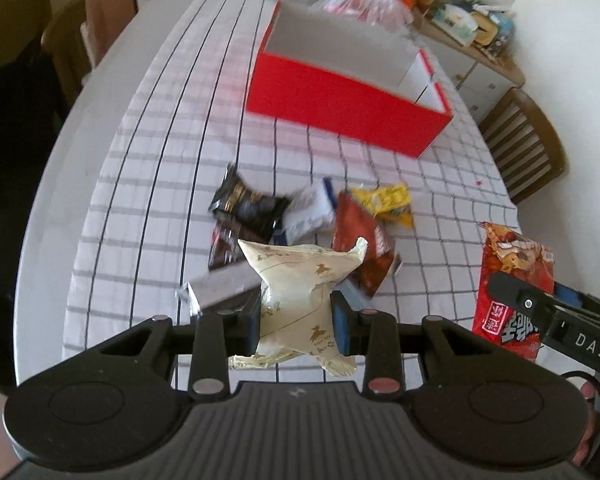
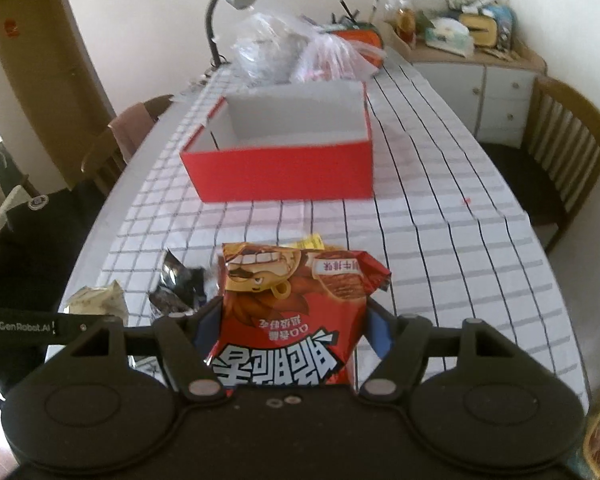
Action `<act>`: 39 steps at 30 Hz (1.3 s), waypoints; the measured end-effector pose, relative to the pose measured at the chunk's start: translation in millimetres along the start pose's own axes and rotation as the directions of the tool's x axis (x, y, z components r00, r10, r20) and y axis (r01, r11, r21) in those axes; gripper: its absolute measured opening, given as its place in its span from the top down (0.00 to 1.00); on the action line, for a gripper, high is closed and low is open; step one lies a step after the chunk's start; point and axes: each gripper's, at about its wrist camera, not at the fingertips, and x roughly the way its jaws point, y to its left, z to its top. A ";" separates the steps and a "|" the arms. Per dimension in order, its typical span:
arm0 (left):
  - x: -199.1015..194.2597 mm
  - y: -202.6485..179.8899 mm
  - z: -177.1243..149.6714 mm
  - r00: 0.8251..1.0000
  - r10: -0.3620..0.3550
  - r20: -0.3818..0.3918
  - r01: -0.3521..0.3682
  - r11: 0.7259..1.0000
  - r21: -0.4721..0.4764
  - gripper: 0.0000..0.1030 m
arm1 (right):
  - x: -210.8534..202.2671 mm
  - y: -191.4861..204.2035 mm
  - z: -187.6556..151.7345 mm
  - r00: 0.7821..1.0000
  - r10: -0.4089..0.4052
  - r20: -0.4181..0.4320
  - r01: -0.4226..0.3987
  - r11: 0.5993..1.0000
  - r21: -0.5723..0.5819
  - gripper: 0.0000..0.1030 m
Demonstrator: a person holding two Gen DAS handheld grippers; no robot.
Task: Organize snacks
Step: 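Carry the red chip bag with the right gripper while the left carries the cream bag to the box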
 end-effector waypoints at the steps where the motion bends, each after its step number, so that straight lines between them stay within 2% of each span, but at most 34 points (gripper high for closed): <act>1: -2.5 -1.9 4.5 1.000 0.001 0.006 -0.001 1.000 0.006 0.67 | -0.9 0.6 4.5 1.000 0.003 0.004 -0.002 1.000 -0.006 0.31; 10: -7.5 -26.4 58.8 0.998 0.019 0.063 -0.024 0.997 0.074 0.67 | 9.5 2.7 64.5 0.998 0.045 0.035 -0.043 0.997 -0.065 0.31; 22: 28.8 -59.9 161.4 0.992 0.063 0.112 -0.075 0.991 0.109 0.67 | 81.8 -17.6 156.5 0.998 0.059 0.033 -0.054 0.990 -0.130 0.31; 27: 52.7 -65.4 201.1 0.991 0.071 0.116 -0.085 0.989 0.124 0.67 | 115.8 -25.4 182.7 0.998 0.058 0.026 -0.053 0.988 -0.143 0.31; 31: 87.3 -54.4 203.9 0.994 0.097 0.045 -0.102 0.990 0.100 0.67 | 140.4 -33.7 185.9 0.997 0.075 -0.014 -0.076 0.987 -0.143 0.31; 34: 117.5 -42.4 195.6 0.989 0.141 -0.035 -0.138 0.988 0.072 0.67 | 157.6 -35.7 183.1 0.995 0.090 -0.047 -0.096 0.984 -0.150 0.31; 36: 134.0 -34.0 189.8 0.987 0.139 -0.082 -0.136 0.990 0.040 0.66 | 165.2 -34.9 182.0 0.993 0.104 -0.061 -0.112 0.982 -0.154 0.31; 39: 154.6 -26.1 178.9 0.977 0.152 -0.151 -0.152 0.988 0.012 0.53 | 173.9 -32.3 180.4 0.991 0.115 -0.075 -0.126 0.978 -0.167 0.31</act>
